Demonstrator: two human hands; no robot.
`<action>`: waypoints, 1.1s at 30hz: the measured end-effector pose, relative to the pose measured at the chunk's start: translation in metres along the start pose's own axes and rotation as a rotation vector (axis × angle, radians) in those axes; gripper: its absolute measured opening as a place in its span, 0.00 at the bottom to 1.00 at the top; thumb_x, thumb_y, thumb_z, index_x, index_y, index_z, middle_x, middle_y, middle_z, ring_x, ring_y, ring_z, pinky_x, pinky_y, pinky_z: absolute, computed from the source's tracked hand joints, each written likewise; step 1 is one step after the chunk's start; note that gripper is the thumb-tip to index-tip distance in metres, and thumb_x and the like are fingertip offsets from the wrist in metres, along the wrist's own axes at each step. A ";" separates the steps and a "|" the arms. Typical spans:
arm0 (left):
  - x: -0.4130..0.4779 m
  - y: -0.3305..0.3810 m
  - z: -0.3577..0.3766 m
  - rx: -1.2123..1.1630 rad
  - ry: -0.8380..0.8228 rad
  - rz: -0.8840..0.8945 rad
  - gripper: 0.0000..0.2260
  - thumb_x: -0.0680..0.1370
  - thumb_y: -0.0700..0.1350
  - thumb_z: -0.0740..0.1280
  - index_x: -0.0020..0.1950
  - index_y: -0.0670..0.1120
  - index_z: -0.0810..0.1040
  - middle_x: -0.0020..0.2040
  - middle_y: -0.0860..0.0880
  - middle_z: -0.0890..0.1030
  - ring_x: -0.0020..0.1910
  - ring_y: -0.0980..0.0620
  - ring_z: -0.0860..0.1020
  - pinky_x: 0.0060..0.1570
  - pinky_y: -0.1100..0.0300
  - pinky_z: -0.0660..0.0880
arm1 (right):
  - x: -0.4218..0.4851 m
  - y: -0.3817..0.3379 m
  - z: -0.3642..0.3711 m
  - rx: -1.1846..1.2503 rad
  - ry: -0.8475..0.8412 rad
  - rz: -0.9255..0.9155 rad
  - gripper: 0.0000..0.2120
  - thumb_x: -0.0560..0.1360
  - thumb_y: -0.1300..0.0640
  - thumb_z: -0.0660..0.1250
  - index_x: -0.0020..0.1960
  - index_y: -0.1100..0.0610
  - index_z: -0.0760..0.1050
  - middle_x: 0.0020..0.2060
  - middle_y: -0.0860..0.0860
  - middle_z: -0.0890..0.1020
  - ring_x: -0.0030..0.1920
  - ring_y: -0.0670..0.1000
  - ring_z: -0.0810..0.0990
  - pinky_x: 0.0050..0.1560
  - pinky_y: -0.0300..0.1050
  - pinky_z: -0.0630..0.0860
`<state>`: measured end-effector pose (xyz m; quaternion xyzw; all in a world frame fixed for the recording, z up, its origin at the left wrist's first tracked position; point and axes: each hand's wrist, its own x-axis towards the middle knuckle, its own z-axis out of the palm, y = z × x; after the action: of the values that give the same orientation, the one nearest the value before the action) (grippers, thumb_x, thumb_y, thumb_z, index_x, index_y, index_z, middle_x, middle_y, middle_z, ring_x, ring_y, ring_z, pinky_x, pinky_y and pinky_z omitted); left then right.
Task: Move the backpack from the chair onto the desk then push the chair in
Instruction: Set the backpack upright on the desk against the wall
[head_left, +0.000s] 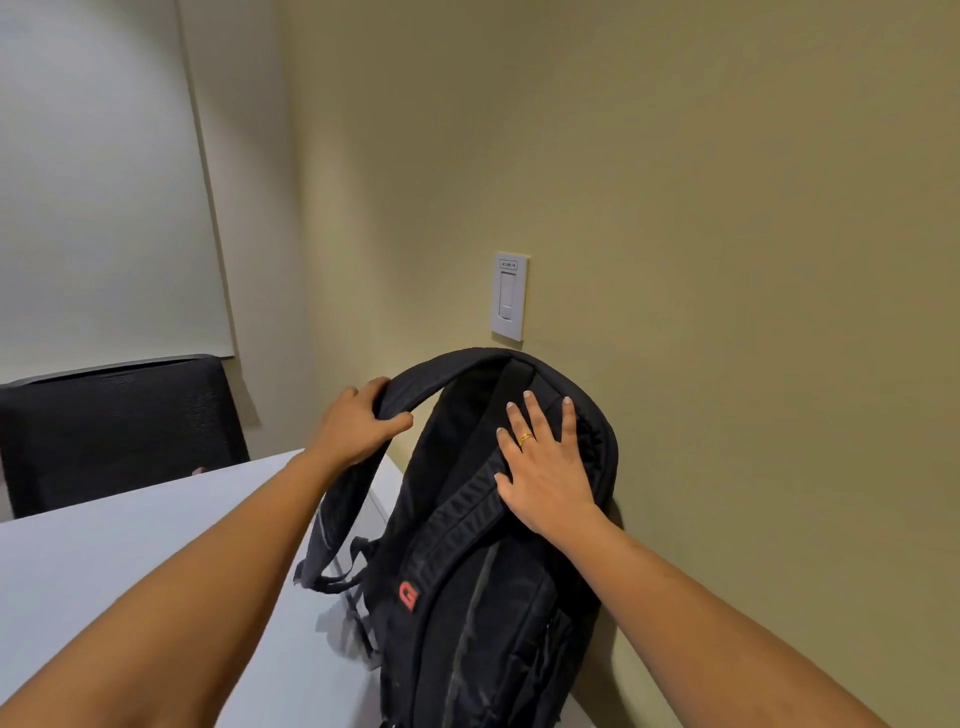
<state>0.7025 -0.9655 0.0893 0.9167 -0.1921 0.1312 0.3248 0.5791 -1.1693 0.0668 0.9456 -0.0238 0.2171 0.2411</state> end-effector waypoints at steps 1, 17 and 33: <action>-0.004 0.001 -0.001 0.016 -0.016 -0.010 0.38 0.61 0.67 0.57 0.68 0.54 0.63 0.51 0.43 0.73 0.47 0.44 0.73 0.48 0.53 0.70 | 0.000 0.000 0.000 -0.001 -0.003 0.001 0.27 0.78 0.43 0.49 0.73 0.55 0.54 0.75 0.56 0.50 0.73 0.59 0.38 0.60 0.68 0.24; -0.069 -0.005 0.079 -0.046 -0.484 -0.127 0.43 0.75 0.57 0.63 0.73 0.45 0.35 0.76 0.40 0.44 0.74 0.39 0.50 0.72 0.44 0.54 | -0.003 -0.001 -0.002 0.008 -0.008 0.020 0.28 0.78 0.41 0.49 0.73 0.53 0.54 0.75 0.56 0.51 0.73 0.59 0.38 0.57 0.67 0.21; -0.131 -0.023 0.091 0.262 -0.419 -0.071 0.38 0.74 0.67 0.54 0.74 0.53 0.37 0.77 0.46 0.43 0.75 0.41 0.46 0.67 0.30 0.45 | -0.070 -0.050 -0.001 0.126 -0.029 -0.005 0.24 0.80 0.47 0.50 0.73 0.53 0.52 0.75 0.56 0.48 0.73 0.58 0.37 0.62 0.68 0.28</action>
<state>0.6065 -0.9725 -0.0399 0.9644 -0.2043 -0.0495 0.1607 0.5231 -1.1292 0.0160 0.9620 -0.0111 0.2037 0.1814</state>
